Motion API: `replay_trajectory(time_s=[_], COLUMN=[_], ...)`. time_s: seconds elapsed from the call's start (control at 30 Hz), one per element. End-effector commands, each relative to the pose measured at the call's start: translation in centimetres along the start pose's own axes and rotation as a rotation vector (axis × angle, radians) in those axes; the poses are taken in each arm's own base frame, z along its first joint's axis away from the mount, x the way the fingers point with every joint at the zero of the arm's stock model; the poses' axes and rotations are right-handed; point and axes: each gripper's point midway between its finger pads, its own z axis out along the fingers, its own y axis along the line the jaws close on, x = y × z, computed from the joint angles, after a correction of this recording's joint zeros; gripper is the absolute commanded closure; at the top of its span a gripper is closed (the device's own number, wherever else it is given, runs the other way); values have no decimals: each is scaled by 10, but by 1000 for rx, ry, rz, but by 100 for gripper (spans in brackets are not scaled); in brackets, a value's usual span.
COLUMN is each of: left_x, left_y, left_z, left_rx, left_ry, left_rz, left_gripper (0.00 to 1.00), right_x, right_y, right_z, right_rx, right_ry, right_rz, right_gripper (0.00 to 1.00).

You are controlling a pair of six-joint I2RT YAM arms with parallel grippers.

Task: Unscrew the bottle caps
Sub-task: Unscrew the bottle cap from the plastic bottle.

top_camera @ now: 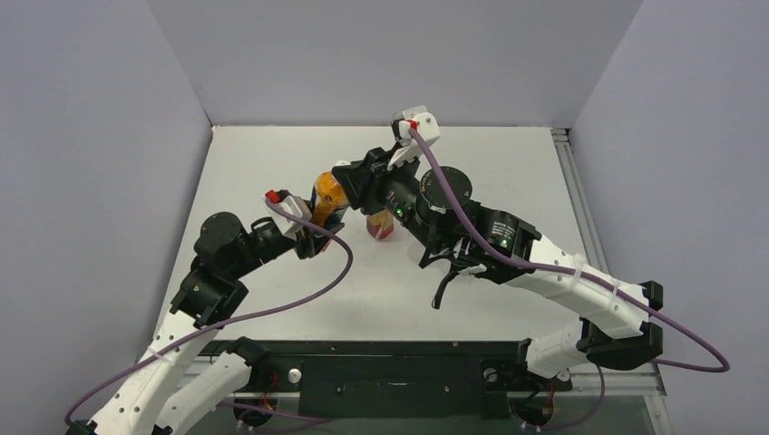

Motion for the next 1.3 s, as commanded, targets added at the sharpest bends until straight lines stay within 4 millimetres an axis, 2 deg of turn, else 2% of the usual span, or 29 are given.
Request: replay_trajectory(time_s=[0.0, 0.1, 0.2, 0.23, 0.27, 0.3, 0.33, 0.37, 0.4, 0.43, 0.57, 0.77, 0.9, 0.97, 1.0, 1.07, 1.17, 1.27], left_x=[-19, -21, -27, -30, -33, -36, -40, -44, -46, -49, -56, -61, -64, -63, -62, -58, -46, -28], left_y=[0, -5, -13, -16, -27, -33, -48, -63, -70, -82, -108, -128, -127, -124, -122, -113, -97, -72], left_z=[-1, -1, -1, -2, -3, -5, -8, -12, -15, -19, -32, -47, -46, -42, -41, -31, -19, -9], left_rx=[-3, 25, 71, 92, 155, 190, 274, 365, 406, 486, 657, 824, 809, 780, 767, 691, 581, 408], left_ry=[-63, -62, -70, -72, -77, -77, -83, -91, -88, -86, -67, -4, -7, -14, -19, -24, -26, -13], left_rz=[5, -1, -3, -5, -10, -16, -36, -48, -85, -112, -239, -351, -355, -348, -339, -322, -239, -165], left_gripper=[100, 100, 100, 100, 100, 100, 100, 100, 100, 100, 100, 100, 100, 100, 100, 100, 100, 100], right_x=[-19, -22, -24, -31, -26, -35, -29, -35, -29, -34, -23, -14, -14, -13, -11, -10, -25, -43], right_y=[8, 7, 12, 10, 17, 14, 22, 20, 25, 26, 38, 56, 53, 47, 45, 35, 13, -10], right_z=[-4, -8, -15, -21, -24, -31, -36, -42, -47, -53, -73, -105, -105, -98, -94, -85, -74, -68], right_rx=[-41, -59, -151, -176, -243, -267, -334, -355, -404, -428, -555, -733, -708, -660, -635, -550, -389, -229], right_ry=[-45, -50, -40, -54, -39, -57, -40, -53, -38, -50, -21, -2, -7, 2, 8, 24, -25, -96], right_rz=[42, 32, -13, -16, -26, -30, -37, -36, -41, -41, -58, -90, -101, -106, -112, -121, -103, -56], right_gripper=[87, 98, 100, 100, 100, 100, 100, 100, 100, 100, 100, 100, 99, 84, 67, 50, 39, 28])
